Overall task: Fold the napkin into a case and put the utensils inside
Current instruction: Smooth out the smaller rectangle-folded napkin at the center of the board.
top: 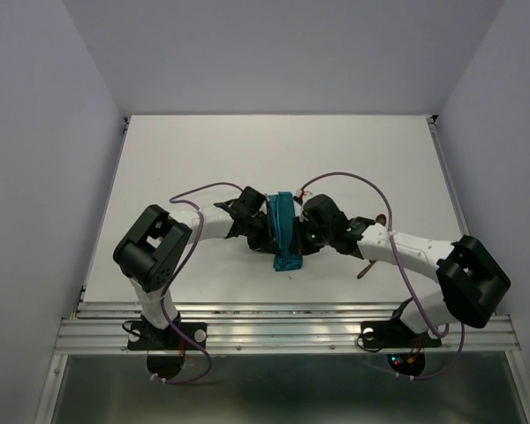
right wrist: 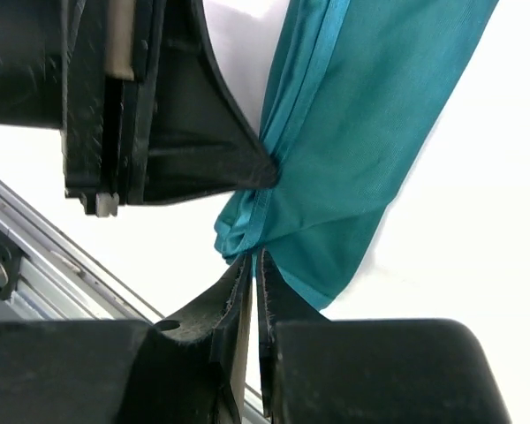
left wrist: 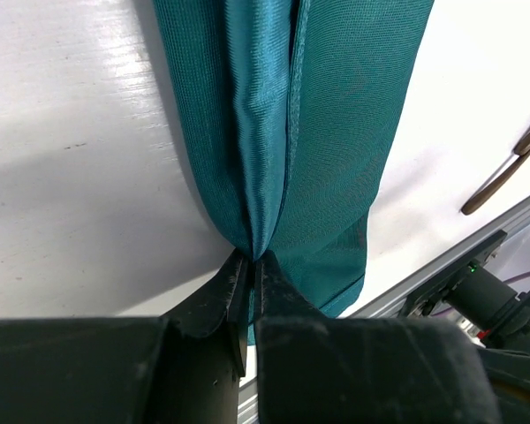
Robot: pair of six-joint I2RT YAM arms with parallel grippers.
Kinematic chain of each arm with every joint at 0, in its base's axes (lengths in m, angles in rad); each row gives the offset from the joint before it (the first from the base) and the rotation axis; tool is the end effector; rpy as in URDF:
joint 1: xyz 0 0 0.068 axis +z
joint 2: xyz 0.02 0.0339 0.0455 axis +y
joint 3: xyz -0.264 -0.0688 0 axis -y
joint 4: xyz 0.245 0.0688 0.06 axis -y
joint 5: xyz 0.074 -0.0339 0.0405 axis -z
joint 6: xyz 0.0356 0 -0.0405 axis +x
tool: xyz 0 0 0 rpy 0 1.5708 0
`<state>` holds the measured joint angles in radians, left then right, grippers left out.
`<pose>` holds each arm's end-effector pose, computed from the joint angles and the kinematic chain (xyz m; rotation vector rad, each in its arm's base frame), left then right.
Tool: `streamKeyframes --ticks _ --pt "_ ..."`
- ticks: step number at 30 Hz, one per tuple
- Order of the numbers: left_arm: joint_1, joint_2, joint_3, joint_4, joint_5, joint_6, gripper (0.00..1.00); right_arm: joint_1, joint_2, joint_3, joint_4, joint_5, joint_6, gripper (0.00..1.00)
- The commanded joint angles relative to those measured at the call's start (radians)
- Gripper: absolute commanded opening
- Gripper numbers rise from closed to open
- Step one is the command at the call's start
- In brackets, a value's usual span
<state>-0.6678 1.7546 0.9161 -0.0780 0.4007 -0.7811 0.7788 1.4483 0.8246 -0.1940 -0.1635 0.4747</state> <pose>0.2597 -0.2225 0.1462 0.0332 2.7322 -1.0276 0.2068 0.2122 0.2015 -0.4625 2.4791 0.7518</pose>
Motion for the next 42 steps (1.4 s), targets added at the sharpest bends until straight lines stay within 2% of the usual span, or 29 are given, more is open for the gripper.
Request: streamKeyframes --ticks 1,11,15,18,23,28,35,42 --pt "-0.007 -0.001 -0.016 -0.003 -0.016 -0.004 0.08 0.027 -0.026 -0.053 0.002 -0.008 0.048 0.11" --pt "-0.009 -0.018 -0.02 -0.002 -0.017 -0.017 0.11 0.068 0.09 -0.128 0.139 -0.048 0.088 0.1" --pt "-0.009 -0.035 -0.029 -0.003 -0.013 -0.017 0.24 0.068 0.106 -0.137 0.143 -0.039 0.082 0.09" --pt "-0.009 -0.061 -0.036 -0.014 -0.017 -0.01 0.27 0.068 0.101 -0.119 0.11 -0.022 0.065 0.08" --pt "-0.009 -0.066 -0.034 -0.022 -0.03 -0.003 0.27 0.068 0.011 -0.11 0.091 0.011 0.061 0.08" --pt "-0.009 -0.049 -0.033 -0.017 -0.026 0.0 0.21 0.068 -0.081 -0.09 0.09 0.128 0.097 0.12" --pt "-0.01 -0.047 -0.031 -0.017 -0.025 0.0 0.19 0.068 0.016 -0.044 0.087 0.085 0.094 0.11" --pt "-0.01 -0.041 -0.022 -0.019 -0.022 -0.001 0.21 0.068 0.075 -0.077 0.103 0.006 0.073 0.1"
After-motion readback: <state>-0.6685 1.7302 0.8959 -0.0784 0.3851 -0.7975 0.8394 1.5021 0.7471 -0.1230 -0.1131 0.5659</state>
